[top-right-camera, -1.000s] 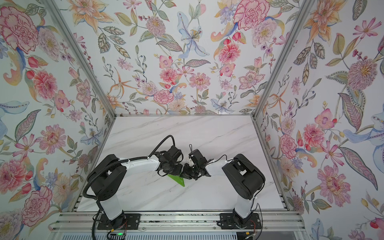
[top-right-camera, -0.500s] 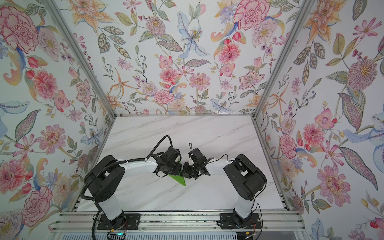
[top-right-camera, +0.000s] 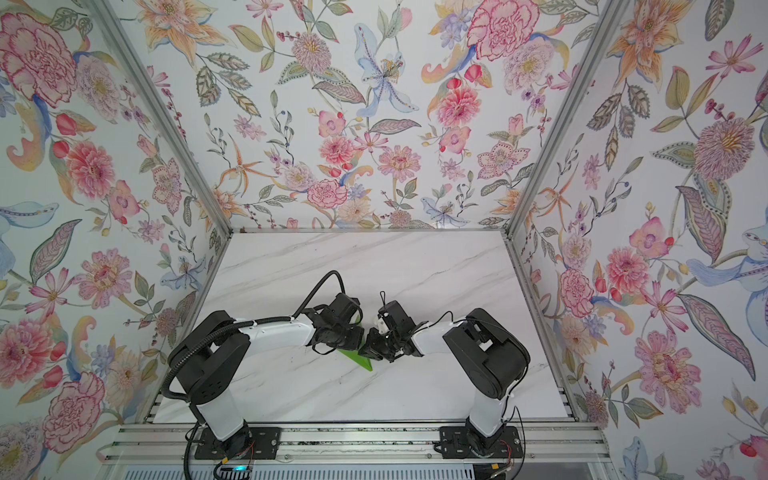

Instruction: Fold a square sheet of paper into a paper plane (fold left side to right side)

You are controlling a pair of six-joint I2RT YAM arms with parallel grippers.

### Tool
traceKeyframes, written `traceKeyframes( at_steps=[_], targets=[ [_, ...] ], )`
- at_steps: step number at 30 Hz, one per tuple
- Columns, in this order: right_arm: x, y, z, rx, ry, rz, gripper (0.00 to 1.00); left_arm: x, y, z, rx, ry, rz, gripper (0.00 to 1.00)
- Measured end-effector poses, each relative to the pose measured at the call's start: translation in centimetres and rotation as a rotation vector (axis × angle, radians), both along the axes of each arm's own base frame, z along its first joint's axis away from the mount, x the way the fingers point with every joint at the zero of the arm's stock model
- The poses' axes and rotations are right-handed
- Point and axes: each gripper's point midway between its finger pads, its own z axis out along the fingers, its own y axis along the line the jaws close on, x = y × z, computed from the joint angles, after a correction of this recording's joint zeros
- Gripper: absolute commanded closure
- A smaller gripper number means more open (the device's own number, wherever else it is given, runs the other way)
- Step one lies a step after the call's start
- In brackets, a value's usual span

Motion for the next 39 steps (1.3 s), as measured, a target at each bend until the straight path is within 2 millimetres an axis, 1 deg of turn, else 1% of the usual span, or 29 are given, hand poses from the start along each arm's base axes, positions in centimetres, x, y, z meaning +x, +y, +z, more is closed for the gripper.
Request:
traceKeyframes(
  at_steps=[5,21,27,33,35,39],
  targets=[
    [-1.1,-0.5,-0.1,0.005,-0.007,0.008,1.00,0.0,0.0,0.0,-0.001,0.002,0.000,1.00],
    [-3.5,-2.4,-0.2,0.017,-0.008,-0.005,1.00,0.0,0.0,0.0,-0.016,0.019,0.000,1.00],
    [-5.2,-3.5,-0.2,0.013,0.001,-0.007,1.00,0.0,0.1,0.0,-0.017,0.019,0.001,1.00],
    [-6.6,-4.7,0.2,-0.049,0.025,-0.008,1.00,0.2,0.0,0.0,-0.022,0.015,0.001,1.00],
    [-6.4,-4.7,0.8,-0.063,0.023,-0.015,1.00,0.2,-0.1,0.0,-0.025,0.012,0.001,1.00],
    [-4.2,-2.9,3.6,-0.025,-0.034,-0.026,1.00,0.3,-0.2,0.0,-0.032,0.007,0.002,1.00]
  ],
)
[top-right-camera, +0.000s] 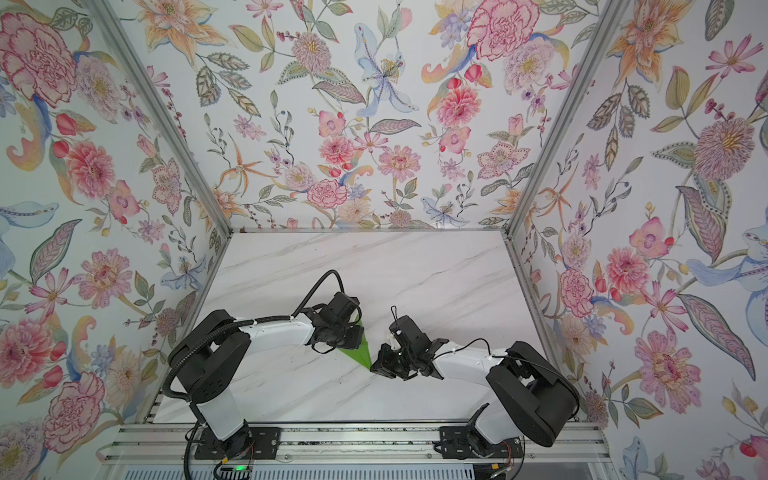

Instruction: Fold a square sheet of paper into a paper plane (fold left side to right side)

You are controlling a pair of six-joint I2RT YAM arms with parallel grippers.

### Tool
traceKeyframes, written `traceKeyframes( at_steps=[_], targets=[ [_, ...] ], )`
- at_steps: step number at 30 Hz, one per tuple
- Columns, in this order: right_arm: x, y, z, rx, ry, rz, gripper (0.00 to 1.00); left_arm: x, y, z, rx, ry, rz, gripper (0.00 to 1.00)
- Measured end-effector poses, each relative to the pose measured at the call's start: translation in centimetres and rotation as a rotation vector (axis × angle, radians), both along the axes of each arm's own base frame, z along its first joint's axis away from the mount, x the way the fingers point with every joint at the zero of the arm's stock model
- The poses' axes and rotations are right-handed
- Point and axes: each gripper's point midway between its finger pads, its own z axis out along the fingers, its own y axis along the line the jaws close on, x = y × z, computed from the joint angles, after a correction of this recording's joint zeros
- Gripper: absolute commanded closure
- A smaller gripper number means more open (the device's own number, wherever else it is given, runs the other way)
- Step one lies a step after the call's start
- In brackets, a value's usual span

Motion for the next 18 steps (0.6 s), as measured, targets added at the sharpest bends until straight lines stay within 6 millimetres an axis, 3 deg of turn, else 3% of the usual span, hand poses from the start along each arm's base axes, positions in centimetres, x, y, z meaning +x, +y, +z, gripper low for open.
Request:
traceKeyframes(
  at_steps=[3,5,8,13,18],
  targets=[
    [1.8,1.6,1.7,0.028,-0.039,-0.003,1.00,0.0,0.0,0.0,-0.003,-0.001,0.003,1.00],
    [2.8,2.5,1.7,0.022,-0.044,-0.004,1.00,0.0,0.0,0.0,-0.004,0.000,0.006,1.00],
    [3.8,3.1,0.2,-0.021,-0.030,-0.007,1.00,0.0,0.0,0.0,-0.005,-0.002,0.007,1.00],
    [3.9,2.3,-3.2,-0.112,0.017,-0.007,1.00,0.0,0.0,0.0,-0.007,-0.004,0.008,1.00],
    [4.1,2.3,-3.5,-0.124,0.002,0.024,1.00,0.0,0.1,0.1,-0.007,-0.008,0.009,1.00]
  ],
)
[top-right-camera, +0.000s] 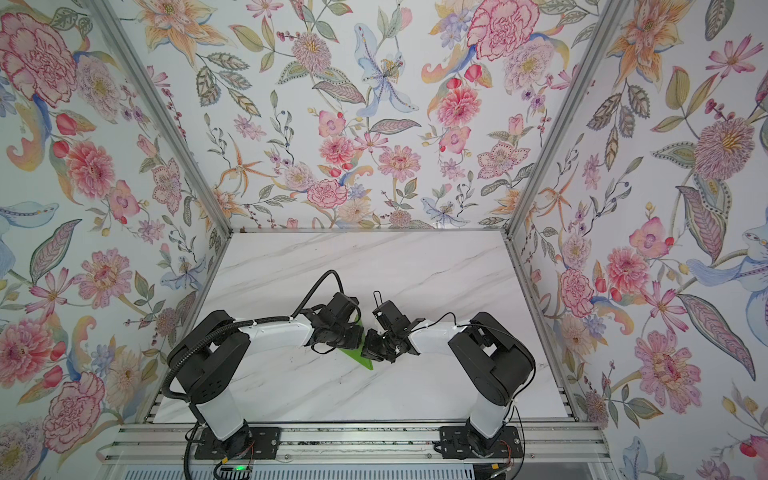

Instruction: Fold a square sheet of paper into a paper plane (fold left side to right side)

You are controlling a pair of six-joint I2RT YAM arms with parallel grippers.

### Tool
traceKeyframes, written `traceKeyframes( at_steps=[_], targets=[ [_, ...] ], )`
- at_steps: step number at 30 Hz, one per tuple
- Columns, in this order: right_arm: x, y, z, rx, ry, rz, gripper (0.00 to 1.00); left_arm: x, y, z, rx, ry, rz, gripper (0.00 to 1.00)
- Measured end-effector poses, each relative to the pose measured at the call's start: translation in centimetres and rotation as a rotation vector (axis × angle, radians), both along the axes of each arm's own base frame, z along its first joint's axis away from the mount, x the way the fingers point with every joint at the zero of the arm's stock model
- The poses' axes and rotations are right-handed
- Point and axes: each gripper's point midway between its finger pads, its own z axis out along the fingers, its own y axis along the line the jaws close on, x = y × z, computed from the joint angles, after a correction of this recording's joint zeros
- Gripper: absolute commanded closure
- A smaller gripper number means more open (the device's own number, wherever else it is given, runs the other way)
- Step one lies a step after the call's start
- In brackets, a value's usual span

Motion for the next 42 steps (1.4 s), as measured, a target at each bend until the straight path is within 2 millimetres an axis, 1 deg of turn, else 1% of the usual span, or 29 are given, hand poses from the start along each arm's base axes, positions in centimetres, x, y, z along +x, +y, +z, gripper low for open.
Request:
traceKeyframes(
  at_steps=[5,9,11,15,18,20,24,26,33,38,42],
  targets=[
    [0.0,-0.2,0.0,0.008,-0.025,0.054,1.00,-0.4,0.7,0.1,0.032,0.005,-0.010,0.99],
    [-0.3,-0.5,-0.1,0.023,-0.032,0.117,1.00,-1.1,1.8,0.8,0.076,-0.006,-0.056,0.90],
    [-0.5,-0.6,-0.1,0.029,-0.030,0.142,1.00,-1.3,1.9,1.5,0.083,-0.018,-0.086,0.88],
    [-0.6,-0.7,-0.2,0.053,-0.024,0.180,1.00,-1.2,1.2,2.9,0.081,-0.034,-0.153,0.87],
    [-0.5,-0.7,-0.2,0.063,-0.019,0.192,1.00,-1.2,0.5,3.4,0.079,-0.043,-0.186,0.91],
    [-0.6,-0.7,-0.2,0.067,-0.019,0.198,1.00,-1.3,0.4,2.9,0.087,-0.034,-0.197,0.94],
    [-0.6,-0.7,-0.2,0.070,-0.020,0.204,1.00,-1.9,1.1,0.7,0.140,0.023,-0.205,0.98],
    [-0.6,-0.7,-0.2,0.071,-0.019,0.205,1.00,-2.0,1.3,0.0,0.153,0.039,-0.205,1.00],
    [-0.6,-0.7,-0.3,0.072,-0.018,0.205,1.00,-1.4,1.9,0.0,0.122,0.050,-0.169,1.00],
    [-0.6,-0.7,-0.3,0.073,-0.015,0.204,1.00,-0.7,3.1,-0.1,0.106,0.049,-0.130,1.00],
    [-0.6,-0.7,-0.3,0.077,-0.016,0.204,1.00,-0.5,4.1,-0.1,0.089,0.052,-0.105,1.00]
  ],
)
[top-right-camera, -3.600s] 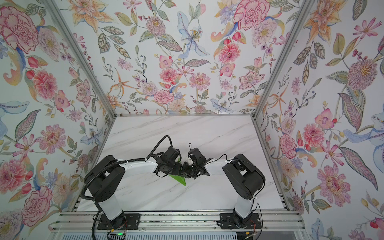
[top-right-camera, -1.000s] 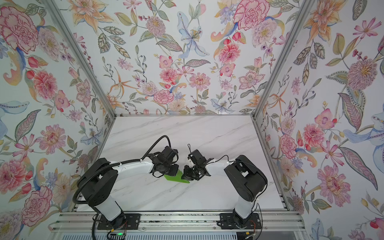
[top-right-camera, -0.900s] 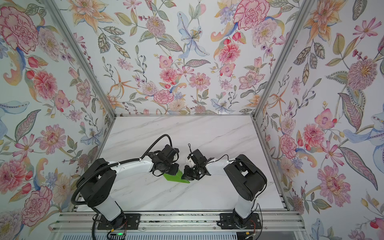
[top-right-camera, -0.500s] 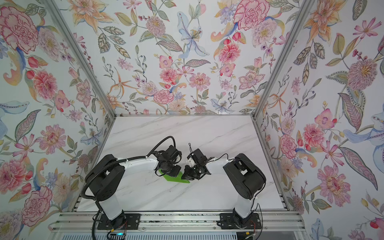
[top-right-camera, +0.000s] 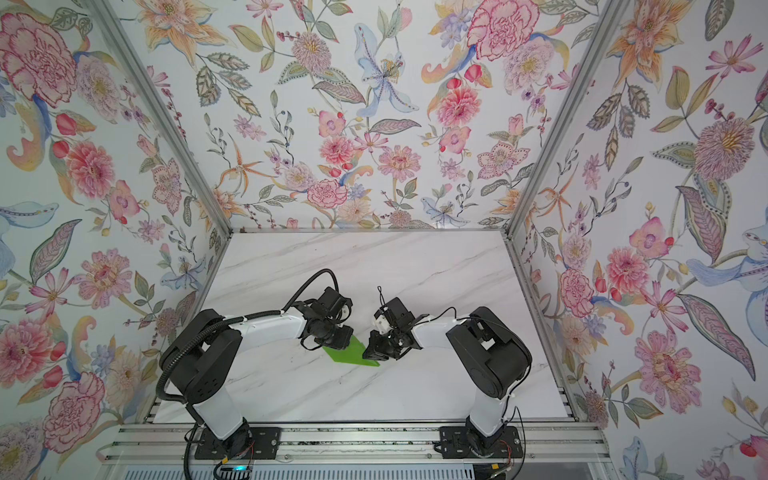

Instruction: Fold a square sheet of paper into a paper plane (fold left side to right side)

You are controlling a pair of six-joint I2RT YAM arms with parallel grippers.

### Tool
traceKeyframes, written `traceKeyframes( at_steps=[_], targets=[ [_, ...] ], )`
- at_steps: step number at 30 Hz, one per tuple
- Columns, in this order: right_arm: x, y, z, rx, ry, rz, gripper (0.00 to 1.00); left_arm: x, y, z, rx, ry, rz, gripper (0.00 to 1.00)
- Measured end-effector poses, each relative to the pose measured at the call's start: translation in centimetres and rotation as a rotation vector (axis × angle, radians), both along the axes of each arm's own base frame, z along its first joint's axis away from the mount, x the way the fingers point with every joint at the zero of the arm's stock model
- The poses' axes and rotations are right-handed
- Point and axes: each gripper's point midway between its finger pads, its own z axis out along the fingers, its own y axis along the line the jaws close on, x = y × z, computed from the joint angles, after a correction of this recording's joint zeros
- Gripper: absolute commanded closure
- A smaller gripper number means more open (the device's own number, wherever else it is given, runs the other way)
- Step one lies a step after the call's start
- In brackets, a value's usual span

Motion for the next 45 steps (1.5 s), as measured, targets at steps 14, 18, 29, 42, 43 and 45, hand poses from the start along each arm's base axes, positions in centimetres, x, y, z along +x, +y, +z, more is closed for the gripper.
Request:
traceKeyframes(
  at_steps=[14,18,29,42,43,45],
  targets=[
    [0.1,-0.2,0.0,0.021,-0.004,0.004,1.00,1.5,3.4,-0.1,-0.065,0.024,0.103,1.00],
    [0.1,-0.2,0.0,0.023,-0.002,0.003,1.00,2.1,4.6,-0.2,-0.078,0.030,0.133,1.00],
    [0.0,-0.5,0.0,0.029,0.003,0.002,1.00,3.5,8.0,-0.2,-0.083,0.025,0.225,1.00],
    [-1.9,-0.3,0.1,0.024,0.048,-0.014,1.00,3.2,12.4,0.3,0.077,-0.011,0.323,1.00],
    [-2.3,-0.1,0.2,0.027,0.059,-0.018,1.00,3.0,12.6,0.6,0.084,-0.012,0.329,1.00],
    [-3.1,0.6,0.2,0.032,0.084,-0.032,1.00,2.9,12.7,2.0,0.075,-0.035,0.342,1.00]
  ],
)
